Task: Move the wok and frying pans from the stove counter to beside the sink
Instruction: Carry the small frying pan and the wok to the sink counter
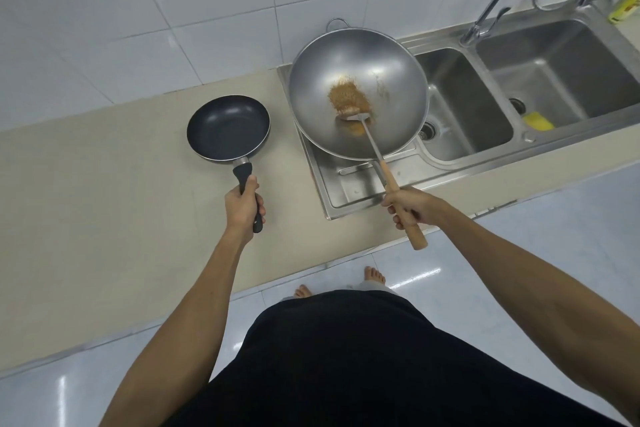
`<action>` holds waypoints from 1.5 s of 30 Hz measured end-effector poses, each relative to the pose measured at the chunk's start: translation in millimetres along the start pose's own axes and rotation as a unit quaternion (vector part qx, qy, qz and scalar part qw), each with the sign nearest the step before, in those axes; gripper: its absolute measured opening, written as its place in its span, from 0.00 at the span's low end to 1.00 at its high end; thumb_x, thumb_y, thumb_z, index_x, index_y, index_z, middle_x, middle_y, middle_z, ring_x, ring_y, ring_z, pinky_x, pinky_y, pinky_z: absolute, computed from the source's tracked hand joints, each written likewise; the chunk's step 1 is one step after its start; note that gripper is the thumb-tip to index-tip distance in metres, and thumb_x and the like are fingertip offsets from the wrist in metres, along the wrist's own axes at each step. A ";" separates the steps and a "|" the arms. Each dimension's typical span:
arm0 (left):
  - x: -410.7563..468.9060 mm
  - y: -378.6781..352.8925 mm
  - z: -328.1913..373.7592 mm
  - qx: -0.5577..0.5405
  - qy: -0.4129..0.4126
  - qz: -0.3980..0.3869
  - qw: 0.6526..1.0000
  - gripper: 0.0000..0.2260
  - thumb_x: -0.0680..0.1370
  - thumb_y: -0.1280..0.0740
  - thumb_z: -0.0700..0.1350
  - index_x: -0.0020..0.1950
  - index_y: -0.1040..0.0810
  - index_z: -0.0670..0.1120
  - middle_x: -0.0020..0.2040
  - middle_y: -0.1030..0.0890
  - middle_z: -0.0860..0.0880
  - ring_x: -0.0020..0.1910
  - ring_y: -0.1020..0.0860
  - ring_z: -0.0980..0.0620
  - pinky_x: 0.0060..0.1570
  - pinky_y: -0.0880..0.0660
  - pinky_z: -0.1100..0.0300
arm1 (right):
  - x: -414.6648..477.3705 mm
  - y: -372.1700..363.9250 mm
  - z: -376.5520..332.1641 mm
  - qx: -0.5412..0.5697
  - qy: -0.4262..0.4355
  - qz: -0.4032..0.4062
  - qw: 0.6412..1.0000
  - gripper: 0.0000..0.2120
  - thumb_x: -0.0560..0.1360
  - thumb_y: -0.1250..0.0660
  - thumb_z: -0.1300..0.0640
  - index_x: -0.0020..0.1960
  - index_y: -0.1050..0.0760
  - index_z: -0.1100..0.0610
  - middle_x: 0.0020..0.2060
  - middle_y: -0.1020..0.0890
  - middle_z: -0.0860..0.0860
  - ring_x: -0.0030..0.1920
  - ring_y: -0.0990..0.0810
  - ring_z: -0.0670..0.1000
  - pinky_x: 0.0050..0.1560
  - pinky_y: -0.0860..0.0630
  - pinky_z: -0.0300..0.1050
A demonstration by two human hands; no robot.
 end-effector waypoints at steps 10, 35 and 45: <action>7.0 -1.7 -4.0 0.036 0.014 -0.001 0.999 0.13 0.79 0.33 0.48 0.38 0.30 0.45 0.25 0.28 0.49 0.18 0.33 0.51 0.20 0.35 0.63 | 8.4 -17.6 -12.4 -0.177 0.029 0.152 0.972 0.07 0.77 0.33 0.64 0.53 0.28 0.63 0.43 0.17 0.62 0.33 0.17 0.58 0.29 0.19 0.47; 1.3 -10.0 -31.1 0.106 0.041 -0.012 0.993 0.07 0.79 0.35 0.35 0.56 0.29 0.39 0.45 0.24 0.39 0.33 0.22 0.46 0.32 0.21 0.54 | -3.0 -41.5 8.5 -0.346 0.075 0.282 0.892 0.14 0.80 0.36 0.58 0.61 0.30 0.65 0.52 0.20 0.61 0.51 0.17 0.62 0.47 0.22 0.52; -6.3 -4.4 -19.9 0.229 -0.016 -0.009 0.973 0.15 0.77 0.32 0.38 0.62 0.30 0.39 0.52 0.23 0.39 0.48 0.22 0.40 0.47 0.24 0.49 | -6.9 -48.0 15.5 -0.330 0.086 0.281 0.897 0.22 0.78 0.33 0.55 0.66 0.38 0.61 0.55 0.24 0.62 0.53 0.20 0.64 0.51 0.22 0.56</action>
Point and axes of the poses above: each hand's wrist, its own x-axis towards the middle knuckle, its own y-axis out of the back of the hand, z = x × y, the point moved 2 cm from there along x, towards the middle knuckle
